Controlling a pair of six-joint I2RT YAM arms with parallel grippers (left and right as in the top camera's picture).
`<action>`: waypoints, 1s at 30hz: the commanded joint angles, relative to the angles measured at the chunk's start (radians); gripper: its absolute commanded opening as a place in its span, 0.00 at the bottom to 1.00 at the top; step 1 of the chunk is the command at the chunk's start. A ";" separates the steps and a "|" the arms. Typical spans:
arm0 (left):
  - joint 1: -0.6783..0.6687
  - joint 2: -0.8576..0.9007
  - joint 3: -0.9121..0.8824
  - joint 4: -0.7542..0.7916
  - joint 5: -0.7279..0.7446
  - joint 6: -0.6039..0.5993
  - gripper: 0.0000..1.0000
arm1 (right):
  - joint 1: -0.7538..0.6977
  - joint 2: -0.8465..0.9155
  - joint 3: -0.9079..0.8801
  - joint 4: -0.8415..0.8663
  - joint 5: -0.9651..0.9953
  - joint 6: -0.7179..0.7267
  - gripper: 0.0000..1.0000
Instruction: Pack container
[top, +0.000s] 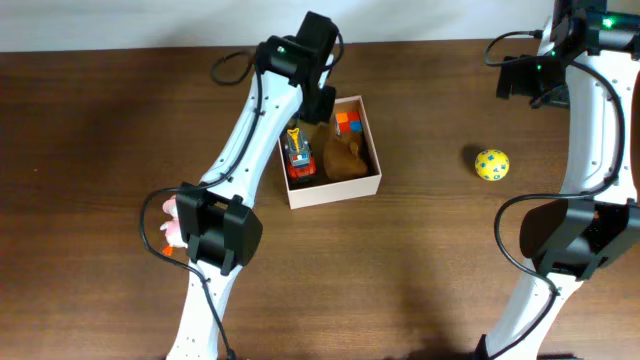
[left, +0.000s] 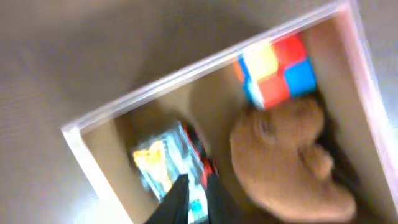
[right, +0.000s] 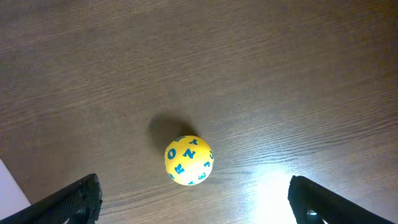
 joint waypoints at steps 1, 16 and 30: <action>0.002 0.006 0.011 -0.081 0.066 -0.148 0.03 | 0.002 -0.006 0.021 0.000 0.016 0.004 0.99; -0.055 0.008 -0.017 -0.199 0.066 -0.266 0.02 | 0.002 -0.006 0.021 0.000 0.016 0.004 0.99; -0.055 0.008 -0.190 -0.140 0.068 -0.286 0.02 | 0.002 -0.006 0.021 0.000 0.016 0.004 0.99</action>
